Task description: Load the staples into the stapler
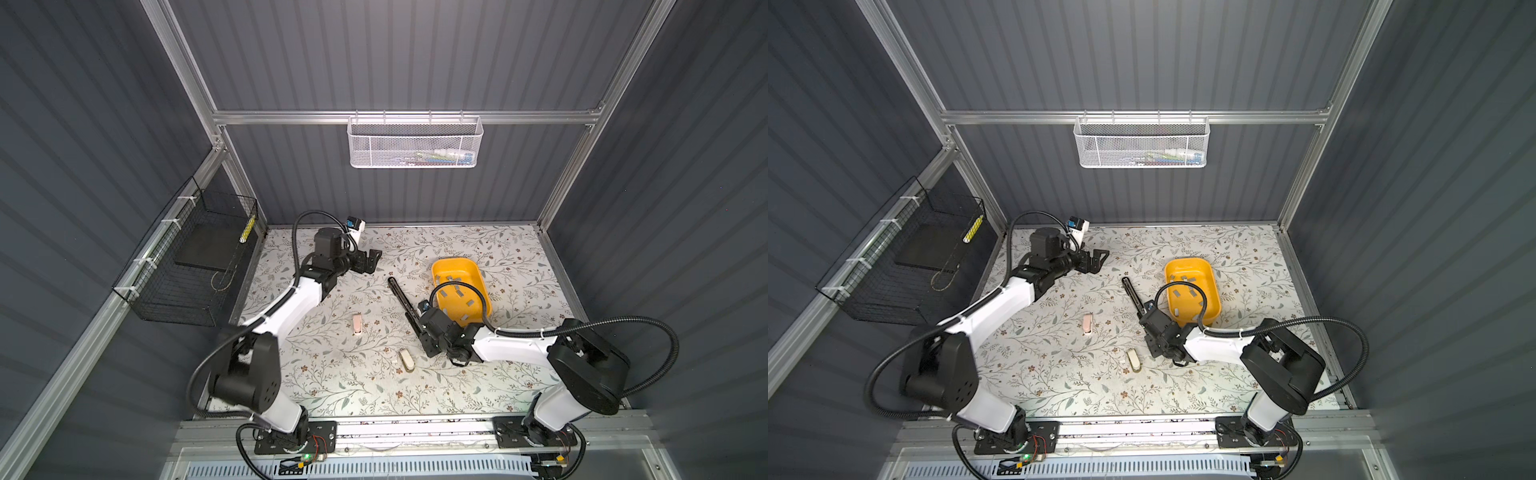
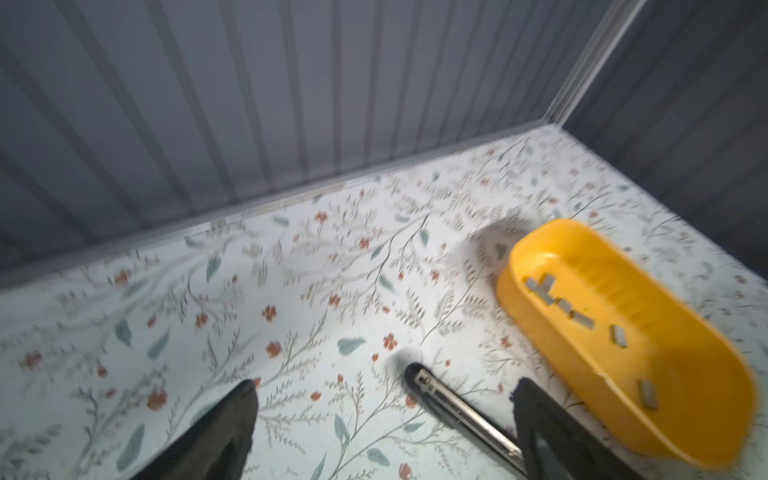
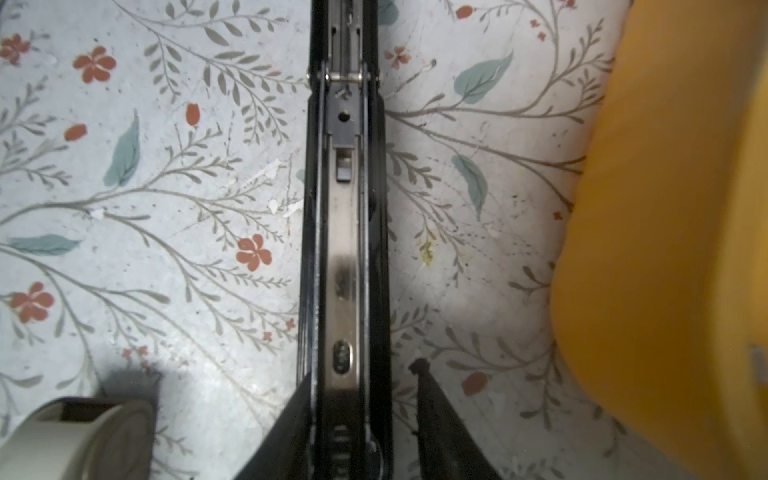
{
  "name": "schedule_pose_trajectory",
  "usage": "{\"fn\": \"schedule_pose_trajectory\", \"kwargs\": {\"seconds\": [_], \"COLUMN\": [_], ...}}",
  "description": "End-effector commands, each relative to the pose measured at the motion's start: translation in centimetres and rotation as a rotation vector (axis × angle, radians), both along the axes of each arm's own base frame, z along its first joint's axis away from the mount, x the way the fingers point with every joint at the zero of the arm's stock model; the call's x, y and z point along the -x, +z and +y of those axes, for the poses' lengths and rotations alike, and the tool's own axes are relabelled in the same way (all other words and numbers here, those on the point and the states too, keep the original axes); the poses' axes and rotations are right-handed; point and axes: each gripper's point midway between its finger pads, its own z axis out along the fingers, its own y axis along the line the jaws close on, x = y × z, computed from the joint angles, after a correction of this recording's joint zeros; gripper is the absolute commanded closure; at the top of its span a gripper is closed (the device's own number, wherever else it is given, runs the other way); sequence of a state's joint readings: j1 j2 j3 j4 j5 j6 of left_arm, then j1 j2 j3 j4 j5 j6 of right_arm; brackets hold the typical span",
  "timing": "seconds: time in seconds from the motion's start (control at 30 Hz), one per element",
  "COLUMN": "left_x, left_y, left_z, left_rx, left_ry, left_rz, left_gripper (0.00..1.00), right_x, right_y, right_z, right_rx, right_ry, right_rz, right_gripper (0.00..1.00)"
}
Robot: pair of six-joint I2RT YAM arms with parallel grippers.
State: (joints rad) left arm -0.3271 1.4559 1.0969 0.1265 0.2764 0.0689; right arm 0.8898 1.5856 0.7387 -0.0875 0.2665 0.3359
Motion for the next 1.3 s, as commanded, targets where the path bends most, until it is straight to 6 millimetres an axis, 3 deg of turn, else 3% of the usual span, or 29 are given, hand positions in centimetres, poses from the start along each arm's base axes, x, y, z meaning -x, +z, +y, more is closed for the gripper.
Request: {"fn": "schedule_pose_trajectory", "kwargs": {"seconds": [0.0, 0.1, 0.17, 0.3, 0.47, 0.57, 0.73, 0.83, 0.97, 1.13, 1.27], "left_x": [3.0, 6.5, 9.5, 14.9, 20.8, 23.4, 25.9, 27.7, 29.5, 27.8, 26.9], "left_y": [2.9, 1.8, -0.2, -5.2, -8.3, -11.4, -13.2, -15.5, -18.9, -20.4, -21.8], "left_z": [-1.8, -3.6, -4.9, -7.3, -8.2, -8.4, -8.9, -9.4, -9.8, -10.9, -10.8], "left_rx": [-0.052, -0.145, -0.235, -0.468, -0.55, -0.674, -0.7, -0.751, -0.861, -0.936, -0.993], "left_ry": [-0.193, -0.43, -0.636, -0.876, -1.131, -1.236, -1.319, -1.38, -1.478, -1.446, -1.43], "left_rz": [-0.266, -0.307, -0.25, -0.215, -0.176, -0.212, -0.275, -0.321, -0.275, -0.206, -0.19], "left_gripper": [0.0, 0.07, 0.2, 0.24, 0.32, 0.32, 0.31, 0.33, 0.33, 0.33, 0.31], "right_x": [-0.2, -0.3, -0.4, -0.2, 0.4, -0.7, -4.2, -5.6, -5.9, -5.2, -5.3], "right_y": [0.7, 1.2, 1.9, 3.7, 7.5, 11.3, 17.6, 19.4, 18.7, 16.7, 16.6], "right_z": [-1.8, -2.3, -2.5, -2.6, -2.2, -4.4, -10.7, -12.1, -12.1, -12.0, -11.3], "right_rx": [0.035, 0.021, 0.009, -0.052, -0.189, -0.289, -0.452, -0.489, -0.5, -0.503, -0.523], "right_ry": [-0.038, -0.054, -0.062, -0.076, -0.059, -0.172, -0.438, -0.479, -0.454, -0.432, -0.409], "right_rz": [-0.021, -0.034, -0.051, -0.087, -0.134, -0.204, -0.308, -0.375, -0.409, -0.378, -0.359], "right_gripper": [0.59, 0.58, 0.57, 0.5, 0.37, 0.3, 0.28, 0.28, 0.26, 0.22, 0.19]}}
